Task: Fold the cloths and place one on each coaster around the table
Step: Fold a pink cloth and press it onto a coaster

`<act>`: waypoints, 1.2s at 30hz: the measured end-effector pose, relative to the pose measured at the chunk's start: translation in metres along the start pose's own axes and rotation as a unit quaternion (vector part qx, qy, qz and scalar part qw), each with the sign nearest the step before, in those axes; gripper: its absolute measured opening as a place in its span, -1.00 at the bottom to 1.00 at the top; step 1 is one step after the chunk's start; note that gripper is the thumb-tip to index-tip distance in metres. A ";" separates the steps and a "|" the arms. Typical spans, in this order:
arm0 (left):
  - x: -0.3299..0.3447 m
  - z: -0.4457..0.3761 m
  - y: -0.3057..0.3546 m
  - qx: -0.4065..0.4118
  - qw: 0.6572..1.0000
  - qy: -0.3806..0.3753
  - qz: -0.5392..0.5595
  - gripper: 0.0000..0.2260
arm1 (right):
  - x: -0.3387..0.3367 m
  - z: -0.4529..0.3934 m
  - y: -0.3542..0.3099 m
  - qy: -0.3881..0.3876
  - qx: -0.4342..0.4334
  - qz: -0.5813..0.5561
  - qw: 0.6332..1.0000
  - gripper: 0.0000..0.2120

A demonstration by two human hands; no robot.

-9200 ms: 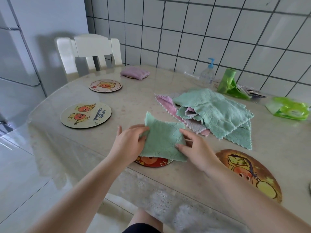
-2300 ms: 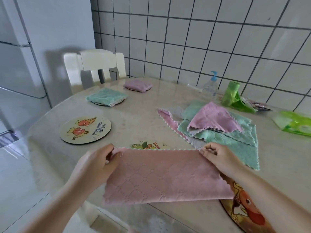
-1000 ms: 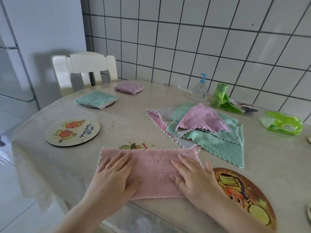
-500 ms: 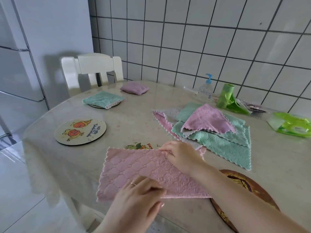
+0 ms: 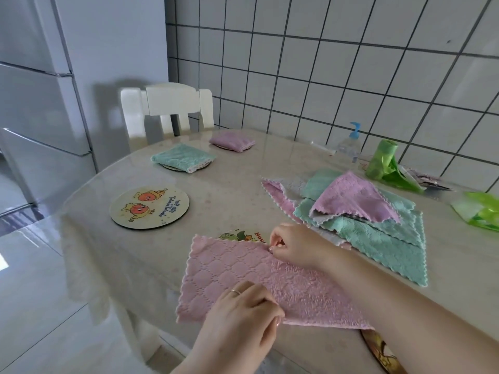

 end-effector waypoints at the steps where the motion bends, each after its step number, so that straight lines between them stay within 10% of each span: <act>1: -0.001 0.000 0.001 -0.003 1.000 0.008 0.002 -0.91 | -0.002 0.002 -0.001 0.010 -0.006 -0.010 1.000 -0.94; 10: -0.060 0.001 -0.001 -0.029 0.992 0.124 -0.021 -0.90 | -0.059 0.036 0.014 0.150 0.007 -0.304 0.941 -0.97; 14: -0.070 0.009 -0.018 -0.160 0.972 0.125 0.121 -0.87 | -0.058 0.049 0.014 0.051 0.026 -0.394 0.917 -0.76; 19: -0.054 0.004 -0.031 -0.276 0.868 0.157 0.383 -0.94 | -0.036 0.061 0.003 -0.063 0.039 -0.469 0.880 -0.65; 26: -0.055 -0.015 -0.052 -0.304 0.894 0.049 0.325 -0.44 | -0.020 0.063 0.007 0.082 0.019 -0.501 0.861 -0.52; 36: -0.052 -0.021 -0.085 -0.337 0.918 -0.120 0.171 -0.40 | 0.014 0.057 0.010 0.066 0.081 -0.348 0.932 -0.50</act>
Point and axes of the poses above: each hand's wrist, its own z-axis away from the middle knuckle, its own x-axis out of the palm, y = z × x, the point moved 5 cm from there along -z, towards the middle knuckle, and after that the axes turned 4 degrees about z, right-handed, at the moved point
